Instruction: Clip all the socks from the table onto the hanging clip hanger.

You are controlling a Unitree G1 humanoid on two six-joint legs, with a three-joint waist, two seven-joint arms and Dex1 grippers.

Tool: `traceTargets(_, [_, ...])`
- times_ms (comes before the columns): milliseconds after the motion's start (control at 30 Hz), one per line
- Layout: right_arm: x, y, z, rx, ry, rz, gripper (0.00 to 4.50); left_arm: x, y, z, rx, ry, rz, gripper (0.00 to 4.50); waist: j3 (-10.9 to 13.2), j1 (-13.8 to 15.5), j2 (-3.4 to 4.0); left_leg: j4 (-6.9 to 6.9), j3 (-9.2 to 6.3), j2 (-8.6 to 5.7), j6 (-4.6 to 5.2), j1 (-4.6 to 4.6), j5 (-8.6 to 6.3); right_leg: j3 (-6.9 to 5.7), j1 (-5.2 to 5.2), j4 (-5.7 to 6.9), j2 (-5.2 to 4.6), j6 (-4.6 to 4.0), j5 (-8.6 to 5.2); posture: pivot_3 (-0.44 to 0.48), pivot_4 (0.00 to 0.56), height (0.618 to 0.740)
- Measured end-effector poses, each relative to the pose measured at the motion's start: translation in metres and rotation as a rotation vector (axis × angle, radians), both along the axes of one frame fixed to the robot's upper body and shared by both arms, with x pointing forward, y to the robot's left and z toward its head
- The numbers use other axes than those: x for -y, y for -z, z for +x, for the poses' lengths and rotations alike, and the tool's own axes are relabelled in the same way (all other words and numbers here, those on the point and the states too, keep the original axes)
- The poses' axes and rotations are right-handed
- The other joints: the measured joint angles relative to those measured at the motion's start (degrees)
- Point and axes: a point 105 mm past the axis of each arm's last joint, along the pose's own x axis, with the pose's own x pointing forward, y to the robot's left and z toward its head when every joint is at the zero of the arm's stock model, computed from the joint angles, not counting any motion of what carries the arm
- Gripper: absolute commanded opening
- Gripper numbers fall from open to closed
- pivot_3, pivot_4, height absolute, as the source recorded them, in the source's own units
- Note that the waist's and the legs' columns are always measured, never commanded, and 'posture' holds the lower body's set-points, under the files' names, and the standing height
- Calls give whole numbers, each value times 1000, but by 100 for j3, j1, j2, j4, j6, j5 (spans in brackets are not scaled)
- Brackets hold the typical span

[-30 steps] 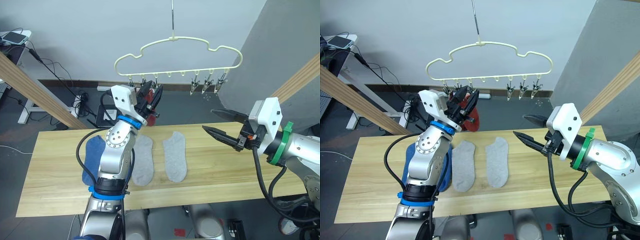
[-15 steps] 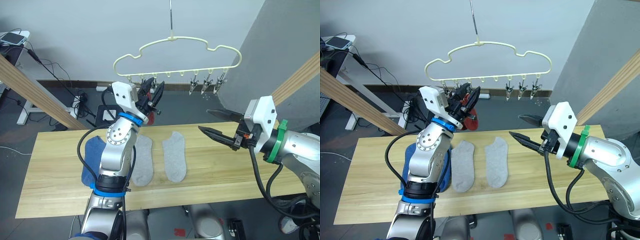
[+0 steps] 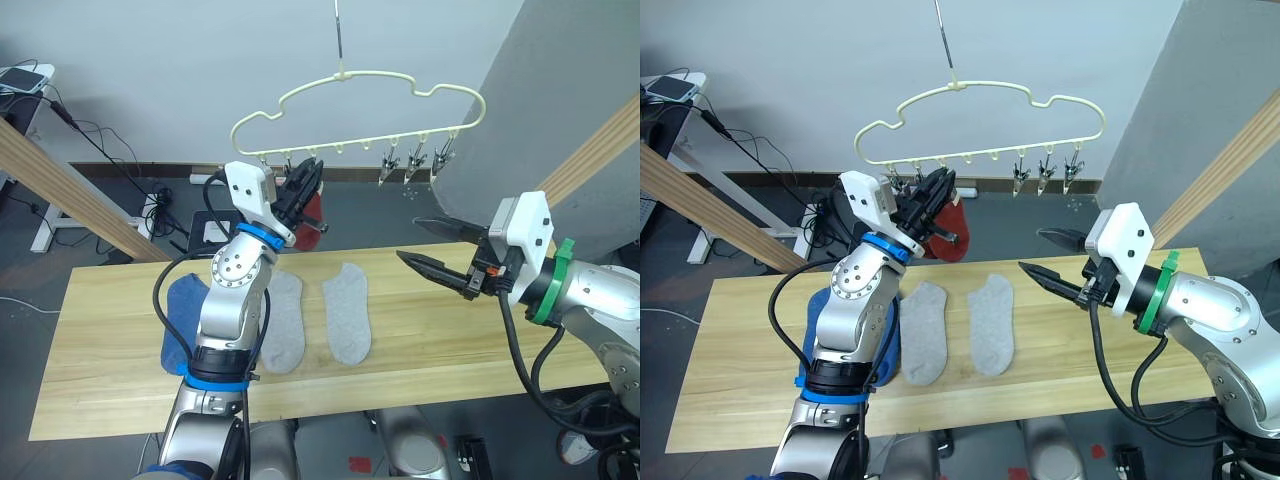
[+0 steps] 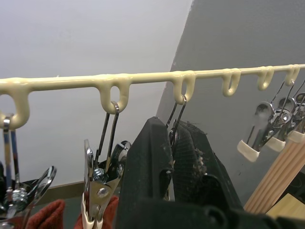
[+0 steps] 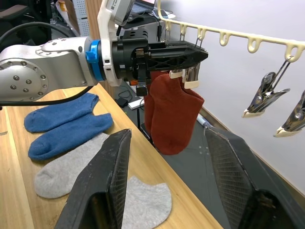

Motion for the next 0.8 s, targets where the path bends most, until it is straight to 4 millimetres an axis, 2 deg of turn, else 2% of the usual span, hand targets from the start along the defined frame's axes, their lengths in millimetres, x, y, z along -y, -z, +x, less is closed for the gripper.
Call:
traceTargets(33, [-1, 2, 0, -3, 1, -5, 2556, -1, 0, 0, 0, 1, 5, 82, 0, -2, 0, 0, 0, 0, 0, 0, 0, 0, 0, 0, 0, 0, 0, -346, 346, 732])
traceTargets(133, [-11, 16, 5, -25, 21, -22, 3077, -4, 0, -1, 0, 18, 29, 82, -1, -16, -1, 0, -2, 2, 0, 1, 0, -1, 0, 1, 1, 4, -3, -346, 346, 732])
traceTargets(267, [-30, 69, 21, -127, 107, -83, 4478, -7, -1, -2, -5, 54, 56, 82, -2, -26, -1, 2, -1, 2, -1, 1, 1, 1, -2, 3, 2, 19, -11, -328, 352, 732])
traceTargets(367, [-47, 105, 35, -160, 184, -131, 4500, -8, -3, -4, -5, 74, 79, 82, -2, -28, 0, 1, -2, 2, -1, 1, 1, 1, -3, 5, 1, 19, -11, -311, 352, 732])
traceTargets(533, [-73, 142, 65, -191, 358, -113, 4500, -8, -2, -7, -7, 100, 105, 82, -2, -13, 0, 0, -6, 4, -2, 1, 1, -3, -4, 5, 1, 5, -3, -292, 349, 732])
traceTargets(633, [-82, 153, 78, -200, 432, -92, 4500, -7, -3, -8, -8, 103, 103, 82, -2, 3, 0, 0, -3, 1, -2, 0, 1, -1, -3, 3, -5, -2, 1, -285, 348, 732])
traceTargets(800, [-90, 175, 85, -229, 481, -99, 4500, -7, -4, -10, -14, 109, 105, 82, -2, 24, 0, -1, -4, 2, -1, -1, 0, -3, -4, 4, -5, -3, 2, -276, 345, 732])
